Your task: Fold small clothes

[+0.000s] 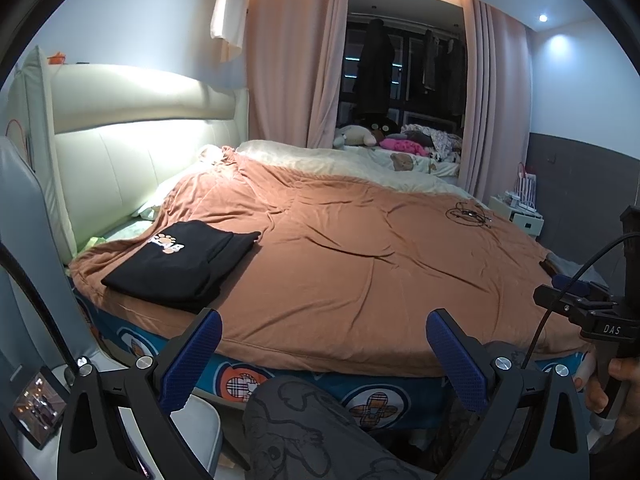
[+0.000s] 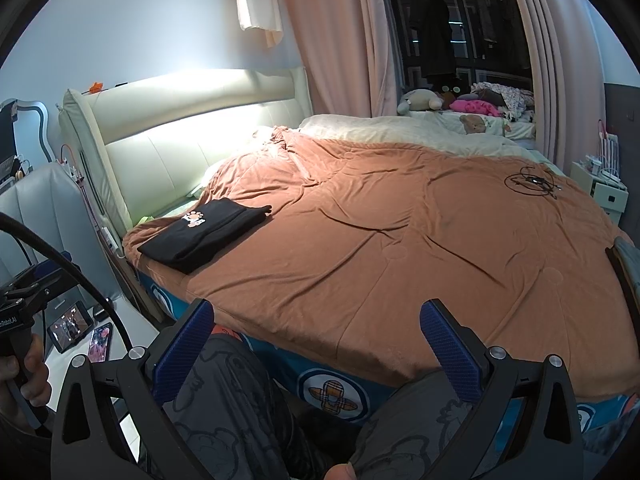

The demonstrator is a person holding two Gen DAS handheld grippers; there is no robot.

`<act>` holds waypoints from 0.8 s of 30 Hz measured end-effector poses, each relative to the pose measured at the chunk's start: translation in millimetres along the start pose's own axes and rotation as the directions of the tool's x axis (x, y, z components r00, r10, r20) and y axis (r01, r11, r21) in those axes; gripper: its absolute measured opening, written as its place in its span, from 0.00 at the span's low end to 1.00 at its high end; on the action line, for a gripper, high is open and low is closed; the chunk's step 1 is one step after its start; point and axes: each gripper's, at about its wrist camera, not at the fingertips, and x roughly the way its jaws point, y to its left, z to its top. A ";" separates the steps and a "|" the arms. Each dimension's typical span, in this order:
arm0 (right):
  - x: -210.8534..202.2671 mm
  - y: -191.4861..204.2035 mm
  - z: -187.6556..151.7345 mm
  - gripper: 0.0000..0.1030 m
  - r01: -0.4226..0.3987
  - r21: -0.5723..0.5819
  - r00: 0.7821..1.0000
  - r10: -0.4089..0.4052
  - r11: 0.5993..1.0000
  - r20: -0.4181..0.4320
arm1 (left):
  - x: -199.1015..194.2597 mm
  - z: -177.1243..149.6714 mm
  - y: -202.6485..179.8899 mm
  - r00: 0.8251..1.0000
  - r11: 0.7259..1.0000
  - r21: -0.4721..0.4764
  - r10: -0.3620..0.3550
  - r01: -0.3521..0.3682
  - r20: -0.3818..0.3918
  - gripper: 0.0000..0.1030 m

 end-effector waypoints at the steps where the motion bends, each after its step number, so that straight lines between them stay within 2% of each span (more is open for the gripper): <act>1: 0.1 0.0 -0.3 1.00 -0.001 0.000 1.000 0.001 1.000 0.000 | -0.5 -0.1 0.4 1.000 1.000 -0.001 -0.001 0.001 0.001 1.00; 24: -1.8 0.9 0.7 1.00 0.008 -0.005 1.000 -0.008 1.000 -0.003 | -4.8 -0.6 -0.8 1.000 1.000 0.010 -0.007 0.007 0.021 1.00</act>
